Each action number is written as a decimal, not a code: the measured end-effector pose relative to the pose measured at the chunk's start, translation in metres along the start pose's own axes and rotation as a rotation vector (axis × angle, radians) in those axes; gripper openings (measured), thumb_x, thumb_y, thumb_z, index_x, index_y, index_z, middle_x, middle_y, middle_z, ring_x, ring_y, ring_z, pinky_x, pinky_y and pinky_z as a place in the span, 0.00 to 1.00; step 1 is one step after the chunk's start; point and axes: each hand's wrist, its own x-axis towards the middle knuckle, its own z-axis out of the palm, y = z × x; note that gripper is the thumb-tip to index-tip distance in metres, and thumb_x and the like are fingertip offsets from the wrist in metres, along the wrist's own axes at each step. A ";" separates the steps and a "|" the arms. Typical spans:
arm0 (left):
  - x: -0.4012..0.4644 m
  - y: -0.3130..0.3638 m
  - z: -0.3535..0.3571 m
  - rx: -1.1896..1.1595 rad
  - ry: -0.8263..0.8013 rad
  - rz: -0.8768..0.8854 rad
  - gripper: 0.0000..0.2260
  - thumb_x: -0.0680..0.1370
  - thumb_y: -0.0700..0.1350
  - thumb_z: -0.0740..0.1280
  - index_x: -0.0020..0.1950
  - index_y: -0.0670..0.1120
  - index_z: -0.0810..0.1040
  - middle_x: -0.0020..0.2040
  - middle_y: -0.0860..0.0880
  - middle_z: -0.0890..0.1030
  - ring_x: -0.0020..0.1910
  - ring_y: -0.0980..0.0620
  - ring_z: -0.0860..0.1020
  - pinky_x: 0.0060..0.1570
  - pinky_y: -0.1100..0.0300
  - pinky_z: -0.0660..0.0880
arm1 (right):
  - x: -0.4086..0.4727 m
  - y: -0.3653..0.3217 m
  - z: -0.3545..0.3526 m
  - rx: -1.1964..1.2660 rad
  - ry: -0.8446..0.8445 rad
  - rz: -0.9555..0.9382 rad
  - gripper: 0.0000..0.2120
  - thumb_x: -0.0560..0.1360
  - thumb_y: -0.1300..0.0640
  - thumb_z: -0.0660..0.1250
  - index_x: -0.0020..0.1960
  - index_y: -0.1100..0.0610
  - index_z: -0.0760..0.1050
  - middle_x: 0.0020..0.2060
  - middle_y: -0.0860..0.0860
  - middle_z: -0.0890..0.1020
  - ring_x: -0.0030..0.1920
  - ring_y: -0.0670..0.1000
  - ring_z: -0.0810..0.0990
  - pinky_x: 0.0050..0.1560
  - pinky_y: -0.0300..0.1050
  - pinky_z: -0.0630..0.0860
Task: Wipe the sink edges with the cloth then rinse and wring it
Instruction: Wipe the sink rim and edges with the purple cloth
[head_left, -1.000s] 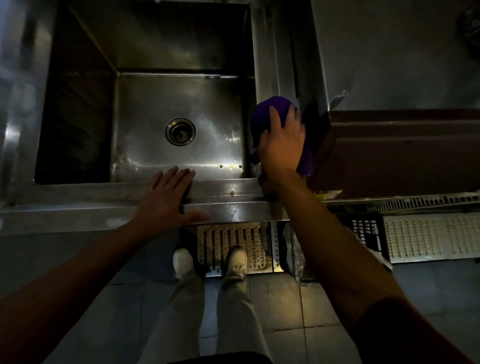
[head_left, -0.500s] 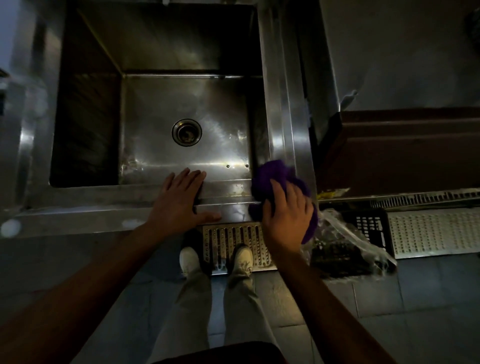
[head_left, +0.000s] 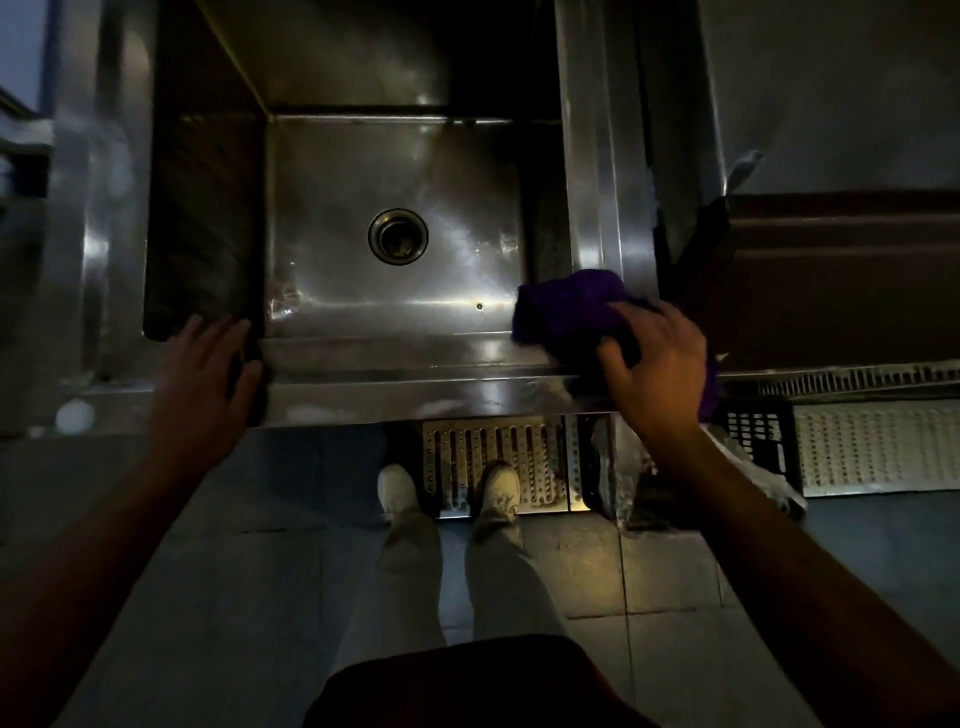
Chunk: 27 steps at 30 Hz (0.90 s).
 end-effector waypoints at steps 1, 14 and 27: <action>-0.003 -0.003 0.003 0.024 0.009 0.005 0.24 0.83 0.54 0.54 0.72 0.40 0.71 0.71 0.37 0.72 0.75 0.37 0.64 0.75 0.45 0.56 | -0.007 0.002 0.010 -0.039 -0.025 -0.012 0.22 0.76 0.45 0.62 0.68 0.50 0.74 0.65 0.53 0.79 0.72 0.57 0.68 0.73 0.60 0.61; -0.004 0.001 0.006 0.047 0.087 0.003 0.22 0.82 0.49 0.57 0.74 0.45 0.70 0.72 0.40 0.73 0.73 0.37 0.67 0.74 0.42 0.60 | -0.062 -0.169 0.106 -0.051 -0.025 -0.097 0.23 0.75 0.45 0.64 0.69 0.49 0.72 0.64 0.56 0.77 0.66 0.59 0.70 0.69 0.60 0.61; -0.003 -0.001 0.009 0.068 0.077 0.005 0.21 0.82 0.51 0.55 0.72 0.44 0.73 0.70 0.39 0.74 0.72 0.37 0.67 0.72 0.41 0.62 | -0.002 -0.066 0.008 0.205 -0.052 -0.113 0.20 0.77 0.50 0.66 0.69 0.52 0.73 0.62 0.55 0.79 0.63 0.54 0.75 0.64 0.50 0.71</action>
